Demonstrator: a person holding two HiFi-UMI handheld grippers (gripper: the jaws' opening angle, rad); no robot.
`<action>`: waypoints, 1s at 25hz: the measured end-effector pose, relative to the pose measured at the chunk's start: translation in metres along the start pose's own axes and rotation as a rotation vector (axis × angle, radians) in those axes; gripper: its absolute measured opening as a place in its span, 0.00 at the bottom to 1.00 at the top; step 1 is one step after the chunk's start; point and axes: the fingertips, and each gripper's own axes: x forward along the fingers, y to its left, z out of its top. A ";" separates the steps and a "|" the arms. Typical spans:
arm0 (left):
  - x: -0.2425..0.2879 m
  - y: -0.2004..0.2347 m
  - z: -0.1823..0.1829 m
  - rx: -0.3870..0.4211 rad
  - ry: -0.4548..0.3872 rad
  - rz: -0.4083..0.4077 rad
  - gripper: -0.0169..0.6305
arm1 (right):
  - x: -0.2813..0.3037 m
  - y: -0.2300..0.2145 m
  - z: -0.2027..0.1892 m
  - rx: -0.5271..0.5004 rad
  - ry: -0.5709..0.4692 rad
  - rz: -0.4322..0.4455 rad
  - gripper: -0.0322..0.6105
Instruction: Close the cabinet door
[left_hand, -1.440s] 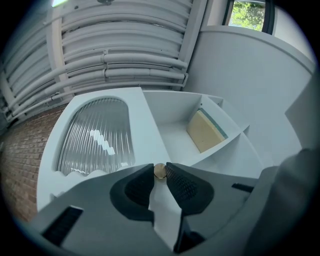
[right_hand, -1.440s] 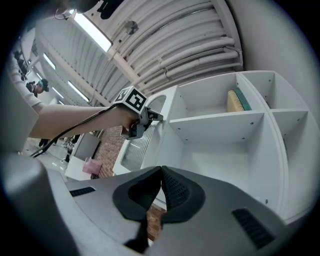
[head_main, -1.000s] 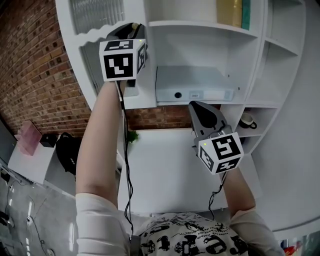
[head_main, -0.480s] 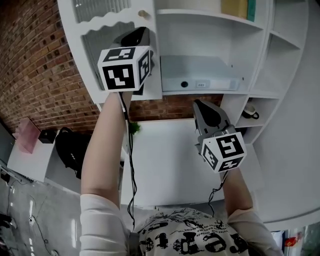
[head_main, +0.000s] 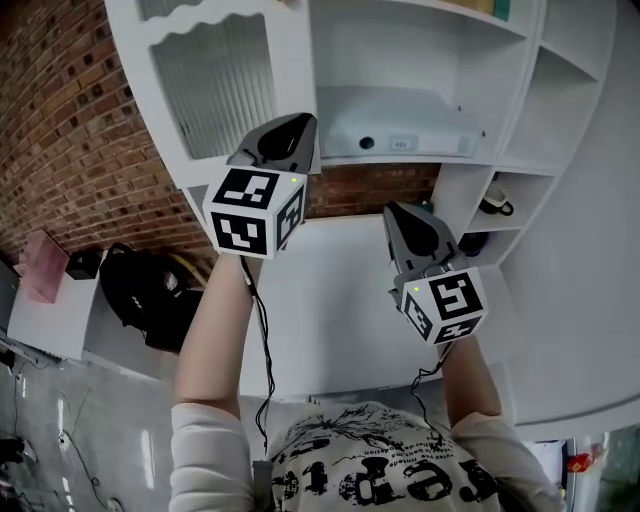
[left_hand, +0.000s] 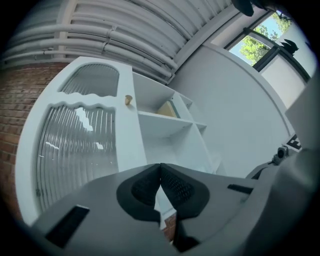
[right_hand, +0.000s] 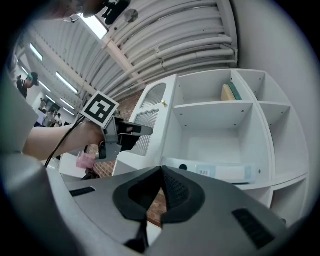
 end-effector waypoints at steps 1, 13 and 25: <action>-0.005 -0.002 -0.010 -0.002 0.009 -0.001 0.05 | -0.001 0.001 -0.004 0.001 0.004 -0.001 0.07; -0.066 -0.043 -0.127 -0.103 0.117 -0.070 0.05 | 0.000 0.014 -0.059 0.043 0.070 0.052 0.07; -0.113 -0.086 -0.201 -0.246 0.223 -0.105 0.05 | -0.014 0.018 -0.120 0.102 0.145 0.082 0.07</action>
